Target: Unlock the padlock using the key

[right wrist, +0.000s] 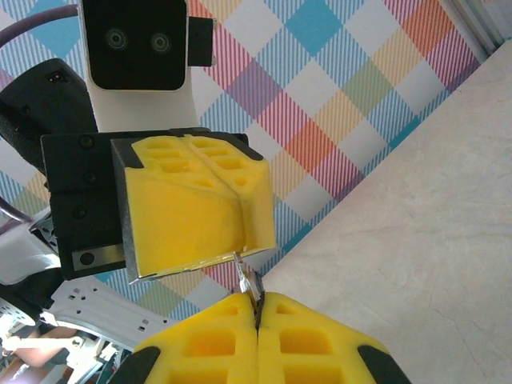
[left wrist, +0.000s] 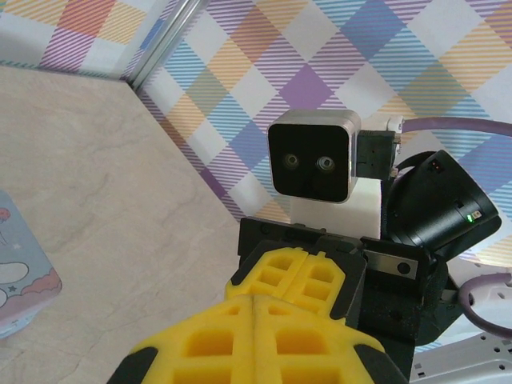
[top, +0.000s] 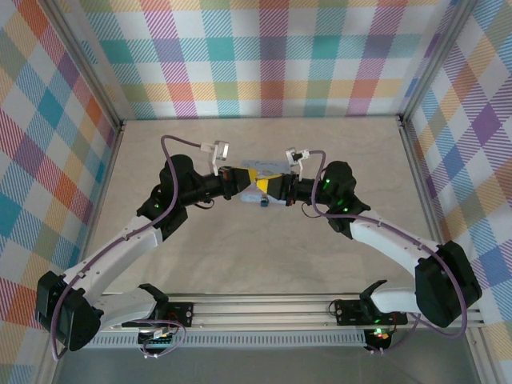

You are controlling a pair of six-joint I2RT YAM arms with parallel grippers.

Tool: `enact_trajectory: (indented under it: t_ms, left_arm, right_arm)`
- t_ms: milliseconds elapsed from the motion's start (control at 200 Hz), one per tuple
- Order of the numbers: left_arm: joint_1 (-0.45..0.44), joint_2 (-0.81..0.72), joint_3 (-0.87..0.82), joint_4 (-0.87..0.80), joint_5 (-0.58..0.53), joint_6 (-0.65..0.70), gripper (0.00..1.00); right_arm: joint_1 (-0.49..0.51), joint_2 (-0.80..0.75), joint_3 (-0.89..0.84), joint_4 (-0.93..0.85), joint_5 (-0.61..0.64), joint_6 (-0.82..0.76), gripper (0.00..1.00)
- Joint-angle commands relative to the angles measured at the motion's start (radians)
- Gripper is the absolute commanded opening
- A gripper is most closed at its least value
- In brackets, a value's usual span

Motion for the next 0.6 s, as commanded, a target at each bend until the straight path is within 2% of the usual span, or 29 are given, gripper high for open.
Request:
enact_trajectory:
  t_ms: [0,135,220,405,595]
  left_arm:
    - [-0.012,-0.014,0.048,-0.019,0.006,0.033,0.23]
    - [-0.012,-0.014,0.072,-0.091,-0.086,0.065,0.62]
    - [-0.012,0.008,0.095,-0.146,-0.147,0.086,0.75]
    - [-0.018,0.146,0.181,-0.274,-0.251,0.135,0.80]
    - [-0.075,0.337,0.302,-0.362,-0.316,0.171,0.80]
  right_arm:
    - [-0.006,-0.042,0.023,-0.082,0.032,-0.054,0.00]
    - [-0.046,-0.107,0.003,-0.234,0.093,-0.098,0.00]
    - [-0.087,-0.160,-0.006,-0.373,0.150,-0.138,0.00]
    - [-0.212,-0.276,-0.035,-0.707,0.317,-0.200,0.00]
    - [-0.352,-0.396,-0.084,-0.940,0.490,-0.241,0.00]
